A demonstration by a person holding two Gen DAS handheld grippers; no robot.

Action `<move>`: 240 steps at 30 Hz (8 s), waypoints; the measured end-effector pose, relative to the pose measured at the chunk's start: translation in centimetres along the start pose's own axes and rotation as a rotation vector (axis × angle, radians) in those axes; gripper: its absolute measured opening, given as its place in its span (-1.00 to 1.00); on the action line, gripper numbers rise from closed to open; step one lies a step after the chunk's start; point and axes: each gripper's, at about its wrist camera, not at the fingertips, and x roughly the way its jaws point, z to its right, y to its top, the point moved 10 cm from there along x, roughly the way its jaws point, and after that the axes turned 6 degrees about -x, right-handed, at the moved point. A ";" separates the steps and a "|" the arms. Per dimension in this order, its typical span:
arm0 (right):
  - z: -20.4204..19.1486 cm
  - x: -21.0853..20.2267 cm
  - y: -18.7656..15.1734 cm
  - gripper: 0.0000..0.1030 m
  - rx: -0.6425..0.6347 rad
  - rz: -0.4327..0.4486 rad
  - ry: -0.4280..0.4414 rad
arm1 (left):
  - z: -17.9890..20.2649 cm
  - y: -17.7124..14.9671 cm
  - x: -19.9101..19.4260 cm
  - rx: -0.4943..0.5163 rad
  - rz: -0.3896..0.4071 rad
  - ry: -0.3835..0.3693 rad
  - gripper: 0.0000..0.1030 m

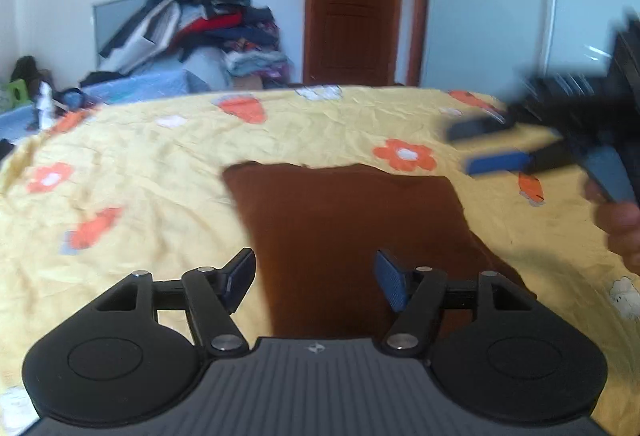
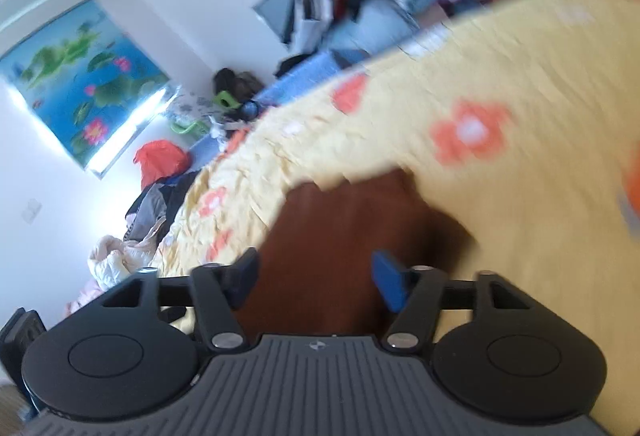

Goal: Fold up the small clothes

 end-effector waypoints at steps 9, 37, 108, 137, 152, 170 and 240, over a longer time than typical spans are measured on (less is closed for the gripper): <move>3.0 7.8 -4.1 0.38 -0.220 -0.156 -0.112 | 1.2 -2.1 3.6 0.030 -0.052 0.049 0.38; 4.3 3.5 0.5 0.62 0.067 -0.079 -0.038 | -5.1 -3.1 -1.3 -0.259 0.021 -0.027 0.43; 6.4 -1.7 -9.6 0.46 0.283 -0.263 0.052 | -7.3 -5.9 -1.2 -0.836 -0.102 -0.385 0.82; -0.7 4.8 0.2 0.46 0.044 -0.131 0.164 | 5.7 -4.4 0.0 0.127 -0.015 -0.098 0.33; -3.5 14.1 0.1 0.40 -0.015 -0.248 0.142 | 6.1 -5.5 1.0 0.128 0.048 -0.143 0.43; 2.9 8.3 0.6 0.46 0.162 -0.163 0.112 | 5.7 -5.4 1.3 0.142 0.066 -0.142 0.47; -0.8 -5.4 -20.1 1.00 -0.212 0.028 -0.765 | 2.5 -13.1 -5.6 -0.117 -0.042 0.201 1.00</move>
